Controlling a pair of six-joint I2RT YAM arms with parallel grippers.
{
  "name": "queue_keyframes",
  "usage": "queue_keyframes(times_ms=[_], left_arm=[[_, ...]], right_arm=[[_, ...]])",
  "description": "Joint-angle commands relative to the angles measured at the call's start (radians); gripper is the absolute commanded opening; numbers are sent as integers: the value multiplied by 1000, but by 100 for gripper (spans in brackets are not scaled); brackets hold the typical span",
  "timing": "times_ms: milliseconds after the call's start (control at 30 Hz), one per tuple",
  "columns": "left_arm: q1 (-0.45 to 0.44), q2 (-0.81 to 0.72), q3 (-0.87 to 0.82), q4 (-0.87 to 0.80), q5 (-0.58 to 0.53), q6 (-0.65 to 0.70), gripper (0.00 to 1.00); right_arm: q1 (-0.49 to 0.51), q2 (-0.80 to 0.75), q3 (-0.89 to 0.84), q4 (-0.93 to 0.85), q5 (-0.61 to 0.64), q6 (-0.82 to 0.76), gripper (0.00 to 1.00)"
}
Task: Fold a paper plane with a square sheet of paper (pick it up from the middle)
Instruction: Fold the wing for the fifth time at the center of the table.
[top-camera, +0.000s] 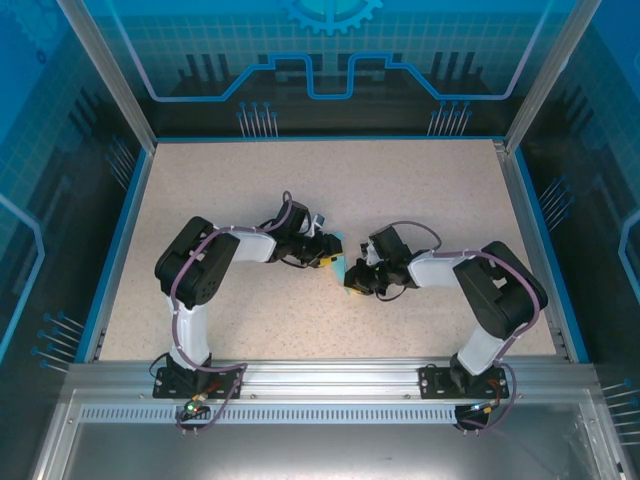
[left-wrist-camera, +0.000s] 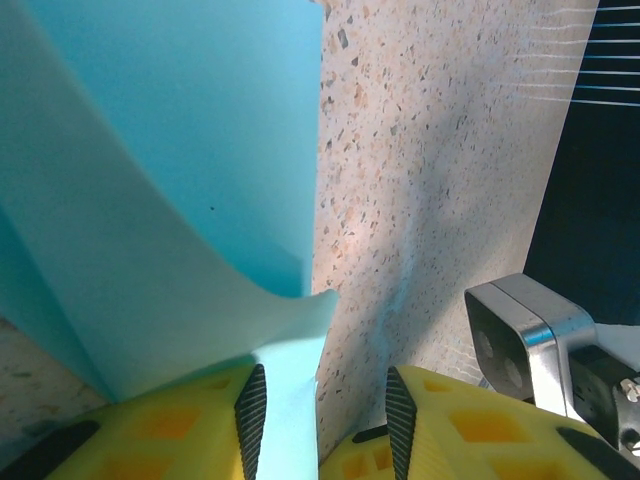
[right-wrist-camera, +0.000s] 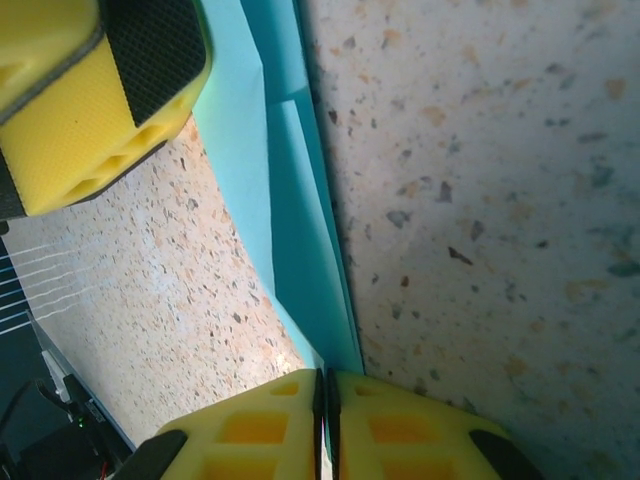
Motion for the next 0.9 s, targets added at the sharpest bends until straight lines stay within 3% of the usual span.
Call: queue_keyframes(times_ms=[0,600,867], left_arm=[[-5,28,12,-48,-7,25,40],[-4,31,13,-50,-6,21,39],[-4,34,11,-48,-6,17,39]], right_arm=[[-5,-32,-19,-91,17,-10,14],[15,-3,45,-311,164,-43,9],[10,-171,29,-148,108,-66,12]])
